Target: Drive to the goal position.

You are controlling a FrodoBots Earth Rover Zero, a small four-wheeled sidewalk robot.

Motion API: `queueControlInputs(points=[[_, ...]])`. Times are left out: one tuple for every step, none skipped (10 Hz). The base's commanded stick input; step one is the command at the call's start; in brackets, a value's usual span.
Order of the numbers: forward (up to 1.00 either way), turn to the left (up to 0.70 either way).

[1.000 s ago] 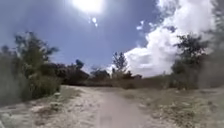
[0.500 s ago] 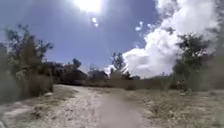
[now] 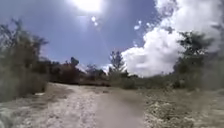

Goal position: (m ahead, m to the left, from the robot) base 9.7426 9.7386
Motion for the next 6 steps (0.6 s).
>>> queueControlInputs(points=[[0.85, 0.0], [0.85, 0.01], [0.85, 0.09], [0.85, 0.27], [0.85, 0.34], [0.85, 0.0]])
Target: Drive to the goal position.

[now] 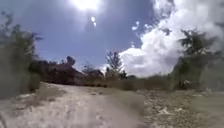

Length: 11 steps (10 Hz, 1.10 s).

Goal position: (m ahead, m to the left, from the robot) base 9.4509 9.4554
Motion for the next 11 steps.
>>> queueControlInputs(points=[[0.85, 0.02], [0.85, 0.22], [0.85, 0.27], [0.85, 0.31], [0.85, 0.12], [0.85, 0.2], [0.85, 0.32], [0.85, 0.19], [0.85, 0.0], [0.85, 0.17], [0.85, 0.34]])
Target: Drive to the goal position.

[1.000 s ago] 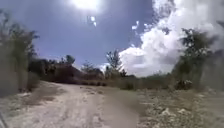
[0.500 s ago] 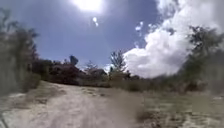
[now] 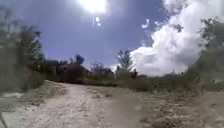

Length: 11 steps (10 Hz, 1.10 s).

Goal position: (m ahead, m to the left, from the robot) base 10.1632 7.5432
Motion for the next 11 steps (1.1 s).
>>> queueControlInputs(points=[[0.85, 0.27], [0.85, 0.02], [0.85, 0.12], [0.85, 0.29], [0.85, 0.05], [0.85, 0.01], [0.85, 0.13], [0.85, 0.29], [0.85, 0.34], [0.85, 0.34], [0.85, 0.34]])
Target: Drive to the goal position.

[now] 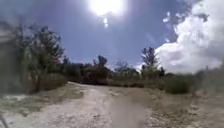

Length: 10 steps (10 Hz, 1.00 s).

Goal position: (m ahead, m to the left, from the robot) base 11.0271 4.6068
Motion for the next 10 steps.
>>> queueControlInputs(points=[[0.85, 0.34], [0.85, 0.34], [0.85, 0.27], [0.85, 0.0], [0.85, 0.0], [0.85, 0.0], [0.85, 0.0], [0.85, 0.0], [0.85, 0.0], [0.85, 0.0]])
